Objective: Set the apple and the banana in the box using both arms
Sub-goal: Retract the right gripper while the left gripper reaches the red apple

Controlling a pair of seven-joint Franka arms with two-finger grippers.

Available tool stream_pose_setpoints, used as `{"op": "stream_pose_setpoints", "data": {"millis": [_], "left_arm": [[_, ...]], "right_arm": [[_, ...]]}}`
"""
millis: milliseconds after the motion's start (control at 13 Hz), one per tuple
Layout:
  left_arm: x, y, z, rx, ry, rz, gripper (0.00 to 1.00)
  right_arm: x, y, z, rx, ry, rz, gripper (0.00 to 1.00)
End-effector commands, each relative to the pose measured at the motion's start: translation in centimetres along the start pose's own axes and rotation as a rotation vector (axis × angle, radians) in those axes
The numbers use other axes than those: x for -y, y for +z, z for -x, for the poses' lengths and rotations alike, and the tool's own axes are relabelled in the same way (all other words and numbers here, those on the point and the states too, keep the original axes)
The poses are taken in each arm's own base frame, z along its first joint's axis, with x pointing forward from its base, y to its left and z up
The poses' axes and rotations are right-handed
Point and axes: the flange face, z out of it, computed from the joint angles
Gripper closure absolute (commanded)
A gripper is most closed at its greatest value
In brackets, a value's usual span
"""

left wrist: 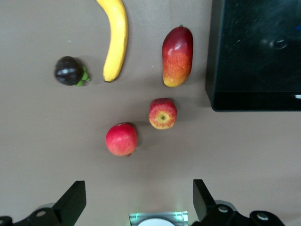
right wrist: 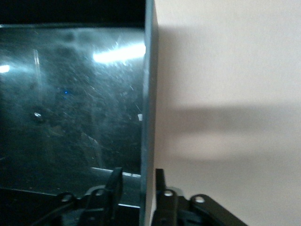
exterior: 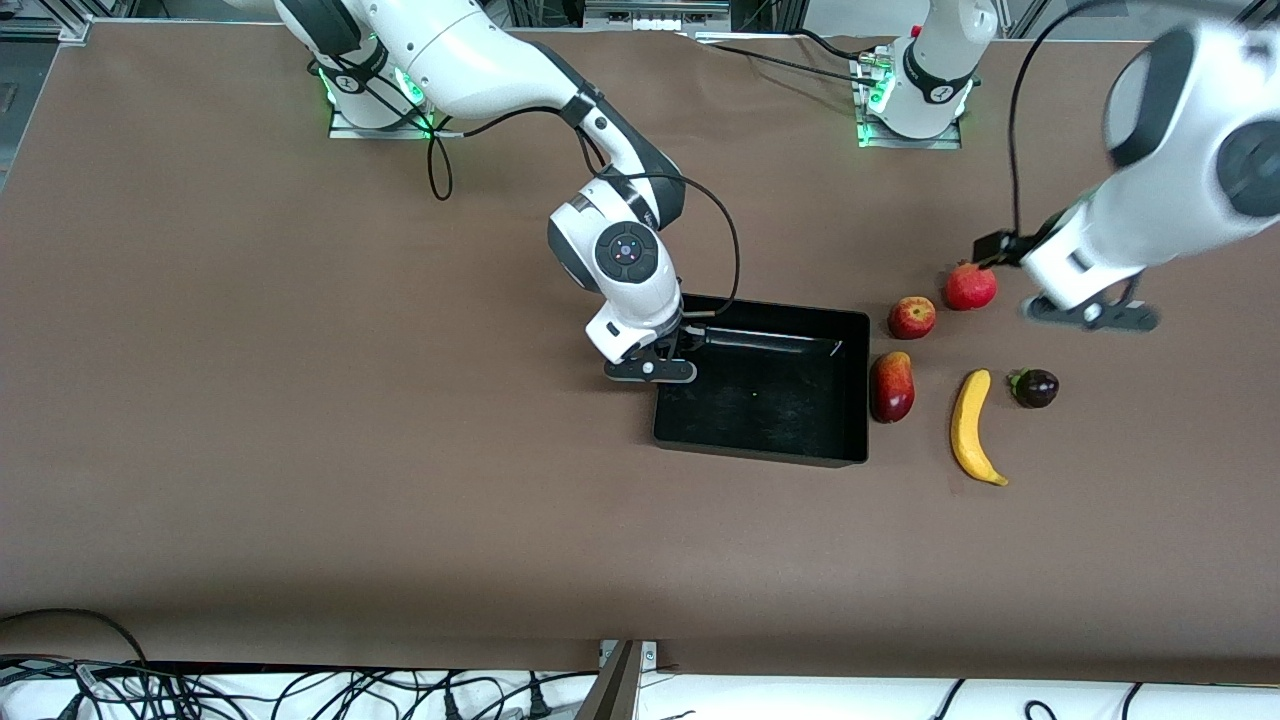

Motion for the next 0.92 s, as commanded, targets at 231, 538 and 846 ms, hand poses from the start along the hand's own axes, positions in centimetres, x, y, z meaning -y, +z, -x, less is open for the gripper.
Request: {"op": "stream_pose_setpoints", "data": {"millis": [231, 538, 846], "left_arm": [[-0.8, 15.0, 1.2, -0.164, 0.03, 0.012, 0.0], [-3.8, 19.7, 1.7, -0.208, 0.024, 0.018, 0.0], [-4.0, 23.7, 0.6, -0.21, 0.029, 0.027, 0.0]], "right_arm": [[-11.3, -19.4, -8.7, 0.002, -0.054, 0.011, 0.0], [-20.9, -30.2, -9.7, 0.031, -0.096, 0.033, 0.0], [-29.8, -35.9, -7.4, 0.039, -0.134, 0.054, 0.0]]}}
